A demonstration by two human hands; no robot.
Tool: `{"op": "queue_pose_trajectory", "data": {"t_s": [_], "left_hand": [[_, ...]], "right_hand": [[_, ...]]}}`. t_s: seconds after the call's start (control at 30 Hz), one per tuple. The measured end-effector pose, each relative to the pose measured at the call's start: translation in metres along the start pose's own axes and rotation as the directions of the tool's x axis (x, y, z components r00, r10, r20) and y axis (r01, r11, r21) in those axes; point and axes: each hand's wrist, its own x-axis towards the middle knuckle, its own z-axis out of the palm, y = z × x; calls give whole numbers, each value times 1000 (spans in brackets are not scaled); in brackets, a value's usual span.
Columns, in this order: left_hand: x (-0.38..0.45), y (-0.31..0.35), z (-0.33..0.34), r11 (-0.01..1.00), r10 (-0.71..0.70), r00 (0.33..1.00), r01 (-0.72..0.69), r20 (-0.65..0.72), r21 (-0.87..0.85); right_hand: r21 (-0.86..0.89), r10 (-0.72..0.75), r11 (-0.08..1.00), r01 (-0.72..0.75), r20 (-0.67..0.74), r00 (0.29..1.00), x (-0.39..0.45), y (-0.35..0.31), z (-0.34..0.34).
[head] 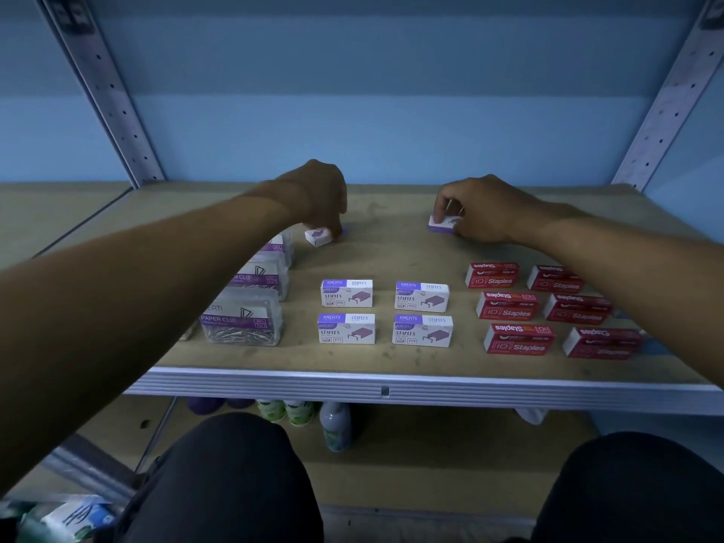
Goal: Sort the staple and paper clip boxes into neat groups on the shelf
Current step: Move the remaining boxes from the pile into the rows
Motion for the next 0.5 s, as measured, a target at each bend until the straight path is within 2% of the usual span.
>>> {"op": "queue_pose_trajectory", "data": {"t_s": [0.27, 0.4, 0.5], "left_hand": [[-12, 14, -5, 988, 8, 993, 10, 117, -152], [-18, 23, -5, 961, 19, 991, 19, 133, -276], [-20, 30, -6, 905, 6, 993, 45, 119, -423]], "right_hand": [[124, -18, 992, 20, -20, 1000, -12, -2, -7], [69, -47, 996, 49, -29, 998, -16, -5, -12], [57, -44, 997, 45, -21, 999, -20, -7, -15]]}}
